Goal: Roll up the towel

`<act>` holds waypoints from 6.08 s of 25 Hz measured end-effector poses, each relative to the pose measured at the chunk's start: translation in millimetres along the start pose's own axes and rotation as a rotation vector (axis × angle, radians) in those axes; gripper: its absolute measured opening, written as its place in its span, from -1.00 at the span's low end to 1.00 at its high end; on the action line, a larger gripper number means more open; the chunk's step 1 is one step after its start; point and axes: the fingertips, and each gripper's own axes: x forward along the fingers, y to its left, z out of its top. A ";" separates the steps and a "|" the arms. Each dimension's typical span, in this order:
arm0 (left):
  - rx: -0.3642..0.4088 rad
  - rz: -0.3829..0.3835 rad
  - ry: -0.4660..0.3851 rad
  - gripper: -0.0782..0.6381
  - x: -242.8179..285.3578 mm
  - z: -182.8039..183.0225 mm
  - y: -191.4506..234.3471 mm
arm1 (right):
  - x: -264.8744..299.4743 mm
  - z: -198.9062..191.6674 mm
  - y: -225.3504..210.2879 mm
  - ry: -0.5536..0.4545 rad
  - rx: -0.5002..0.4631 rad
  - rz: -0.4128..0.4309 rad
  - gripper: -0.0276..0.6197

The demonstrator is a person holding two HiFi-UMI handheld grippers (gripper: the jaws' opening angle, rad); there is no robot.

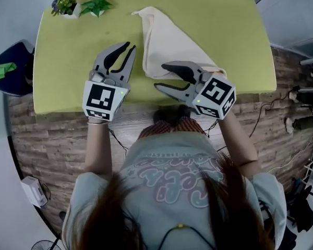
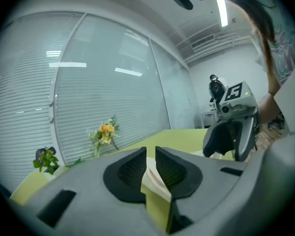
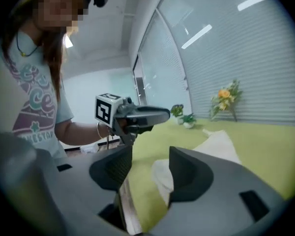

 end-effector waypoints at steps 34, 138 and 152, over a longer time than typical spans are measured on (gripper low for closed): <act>-0.126 0.023 -0.008 -0.10 68.8 25.4 -78.0 | -206.0 -87.8 -97.2 0.174 -0.425 0.181 -0.22; 0.022 -0.032 0.547 -0.55 109.0 -42.9 -282.4 | -166.4 -129.0 -81.1 0.231 -0.951 0.610 -0.64; -0.408 -0.315 0.580 -0.55 109.1 -42.1 -291.8 | -183.1 -132.2 -72.1 0.405 -0.660 0.664 -0.54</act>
